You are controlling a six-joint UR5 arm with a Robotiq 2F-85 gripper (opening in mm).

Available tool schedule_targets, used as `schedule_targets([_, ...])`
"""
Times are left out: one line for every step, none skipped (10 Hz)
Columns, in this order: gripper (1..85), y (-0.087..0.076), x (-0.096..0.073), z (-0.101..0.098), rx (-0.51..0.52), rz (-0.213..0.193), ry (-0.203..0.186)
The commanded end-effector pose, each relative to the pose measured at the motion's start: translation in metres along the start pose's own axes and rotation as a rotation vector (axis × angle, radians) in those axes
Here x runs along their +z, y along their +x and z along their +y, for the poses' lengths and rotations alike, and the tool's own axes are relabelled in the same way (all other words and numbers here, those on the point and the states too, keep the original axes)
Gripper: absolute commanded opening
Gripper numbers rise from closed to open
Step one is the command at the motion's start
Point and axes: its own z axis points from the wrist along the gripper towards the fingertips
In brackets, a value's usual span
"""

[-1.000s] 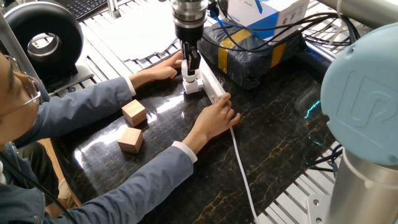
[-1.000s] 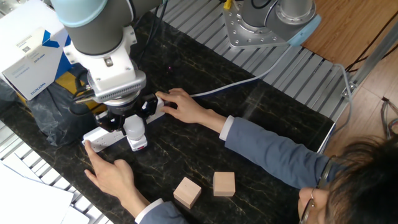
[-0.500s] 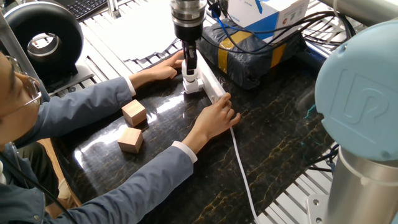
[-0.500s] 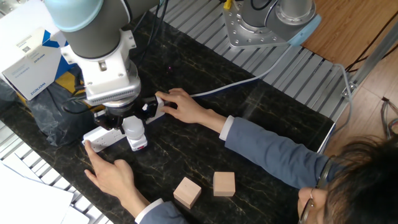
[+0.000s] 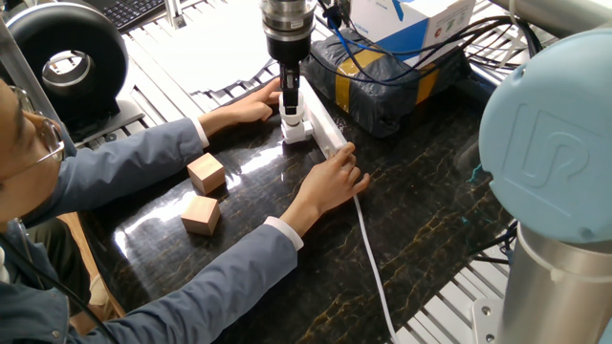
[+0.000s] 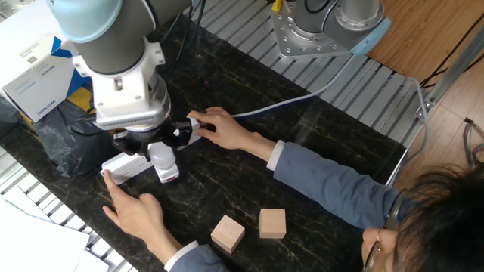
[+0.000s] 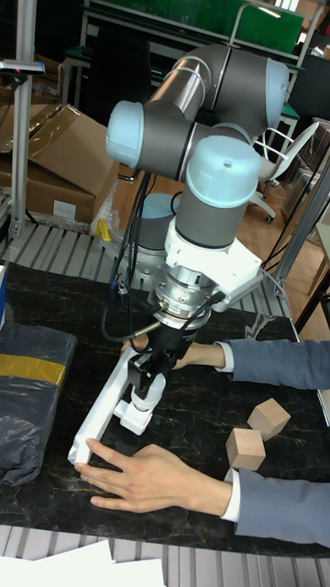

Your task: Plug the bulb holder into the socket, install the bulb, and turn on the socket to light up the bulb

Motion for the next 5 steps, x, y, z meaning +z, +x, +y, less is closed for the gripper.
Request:
schedule_targets([23.0, -0.0052, -0.002, 0.0011, 0.099, -0.011, -0.008])
schedule_targets([23.0, -0.0057, -0.002, 0.0014, 0.114, -0.012, -0.01])
schedule_targets([23.0, -0.0061, -0.0019, 0.0005, 0.131, -0.013, -0.007])
schedule_targets([23.0, -0.0063, -0.0019, -0.0001, 0.149, -0.013, -0.005])
schedule_targets([22.7, -0.0068, -0.0018, -0.0028, 0.164, -0.015, 0.005])
